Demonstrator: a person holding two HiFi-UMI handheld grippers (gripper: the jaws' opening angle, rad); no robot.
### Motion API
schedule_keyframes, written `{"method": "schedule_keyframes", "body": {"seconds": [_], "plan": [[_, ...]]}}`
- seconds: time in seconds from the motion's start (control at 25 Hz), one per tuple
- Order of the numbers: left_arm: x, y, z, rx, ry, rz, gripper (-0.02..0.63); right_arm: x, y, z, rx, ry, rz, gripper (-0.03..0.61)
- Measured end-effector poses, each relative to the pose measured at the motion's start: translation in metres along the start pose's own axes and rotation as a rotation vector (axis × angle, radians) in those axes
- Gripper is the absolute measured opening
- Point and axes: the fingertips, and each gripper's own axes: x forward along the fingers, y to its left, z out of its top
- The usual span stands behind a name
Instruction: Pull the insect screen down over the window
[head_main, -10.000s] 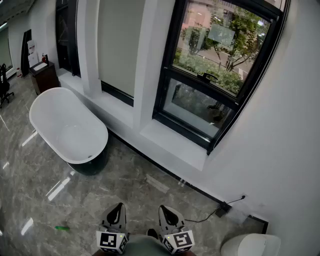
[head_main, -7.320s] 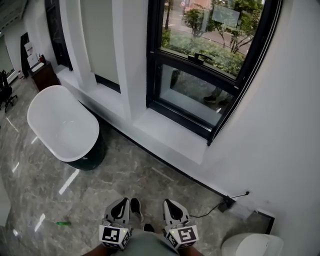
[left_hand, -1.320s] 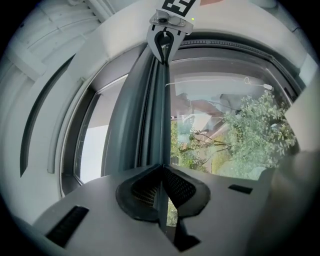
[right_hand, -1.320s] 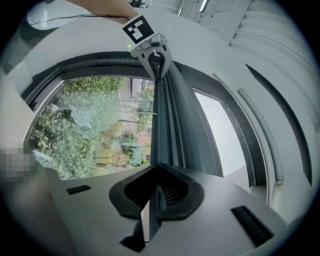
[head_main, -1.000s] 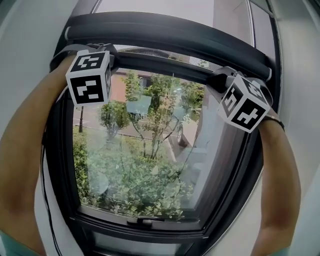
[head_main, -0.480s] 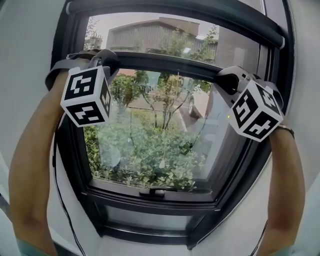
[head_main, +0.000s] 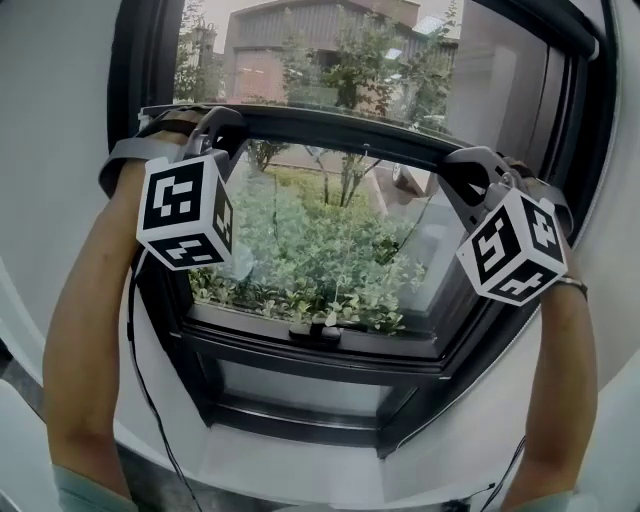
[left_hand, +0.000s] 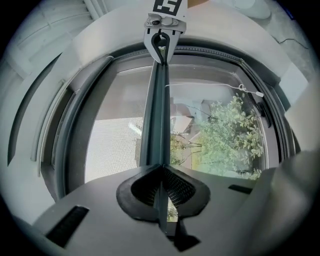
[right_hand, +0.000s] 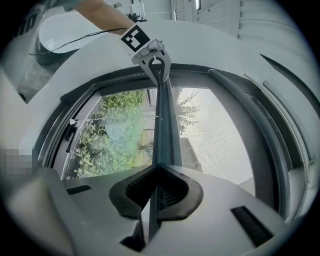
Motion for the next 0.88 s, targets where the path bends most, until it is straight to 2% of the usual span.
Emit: {"method": "schedule_keyframes", "body": {"seconds": [0.28,0.64,0.88], "plan": [[-0.006,-0.07,-0.004,-0.017,-0.013,-0.068,0.028,0.008,0.07,0.002,0.016,-0.018,0.104,0.023],[-0.012,-0.152,-0.004,-0.024,-0.007,-0.089,0.028,0.016,0.151,-0.002,0.059,-0.042,0.161,0.023],[-0.018,-0.186,-0.005,-0.063,-0.031,-0.13,0.028,0.017,0.185,-0.001,0.097,-0.054,0.186,0.021]]}}
